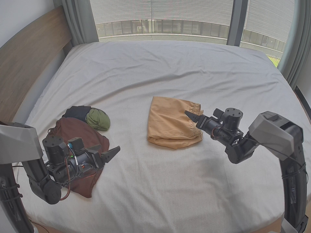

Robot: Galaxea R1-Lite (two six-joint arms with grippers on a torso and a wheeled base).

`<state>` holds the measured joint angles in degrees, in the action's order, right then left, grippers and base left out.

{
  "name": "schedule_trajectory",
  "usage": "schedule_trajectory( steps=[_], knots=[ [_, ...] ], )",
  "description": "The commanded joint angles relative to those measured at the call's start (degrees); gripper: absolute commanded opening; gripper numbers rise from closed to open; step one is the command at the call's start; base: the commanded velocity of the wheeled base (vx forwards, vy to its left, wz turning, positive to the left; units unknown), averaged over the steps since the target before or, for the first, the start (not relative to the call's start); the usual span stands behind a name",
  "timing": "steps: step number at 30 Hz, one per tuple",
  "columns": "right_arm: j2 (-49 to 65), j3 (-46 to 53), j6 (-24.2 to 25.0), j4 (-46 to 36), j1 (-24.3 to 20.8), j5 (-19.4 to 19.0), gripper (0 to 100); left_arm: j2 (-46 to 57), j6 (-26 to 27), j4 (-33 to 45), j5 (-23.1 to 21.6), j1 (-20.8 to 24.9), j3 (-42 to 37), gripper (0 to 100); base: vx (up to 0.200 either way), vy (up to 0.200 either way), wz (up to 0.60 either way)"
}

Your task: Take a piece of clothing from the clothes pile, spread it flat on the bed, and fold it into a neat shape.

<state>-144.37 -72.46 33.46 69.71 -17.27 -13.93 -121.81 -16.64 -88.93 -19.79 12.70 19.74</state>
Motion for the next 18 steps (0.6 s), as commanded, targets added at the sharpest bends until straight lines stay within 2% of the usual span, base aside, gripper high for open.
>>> schedule_trajectory(
  steps=[1, 4, 10, 14, 18],
  knots=[
    [24.0, 20.4, -0.4, 5.1, -1.4, 0.1, 100, 17.6, -6.3, 0.2, -0.6, 2.9, -0.8, 100, 0.000, 0.000, 0.00],
    [29.3, 26.4, -1.4, 5.8, -1.4, 0.0, 100, 20.5, -6.7, 0.2, -1.0, 4.3, -1.6, 100, 0.000, 0.000, 0.00],
    [44.7, 44.9, -8.9, 7.7, -1.0, -0.7, 100, 29.9, -5.5, 0.5, -0.9, 6.4, -6.4, 100, 0.000, 0.000, 0.00],
    [52.1, 51.5, -14.0, 7.2, -0.9, -0.7, 100, 34.6, -4.9, 0.6, -0.8, 6.1, -10.0, 100, 0.000, 0.000, 0.00],
    [60.2, 57.0, -15.0, 7.0, -0.7, -0.6, 100, 38.6, -0.3, 1.8, -0.8, 4.6, -13.1, 100, 0.000, 0.000, 0.00]
  ],
)
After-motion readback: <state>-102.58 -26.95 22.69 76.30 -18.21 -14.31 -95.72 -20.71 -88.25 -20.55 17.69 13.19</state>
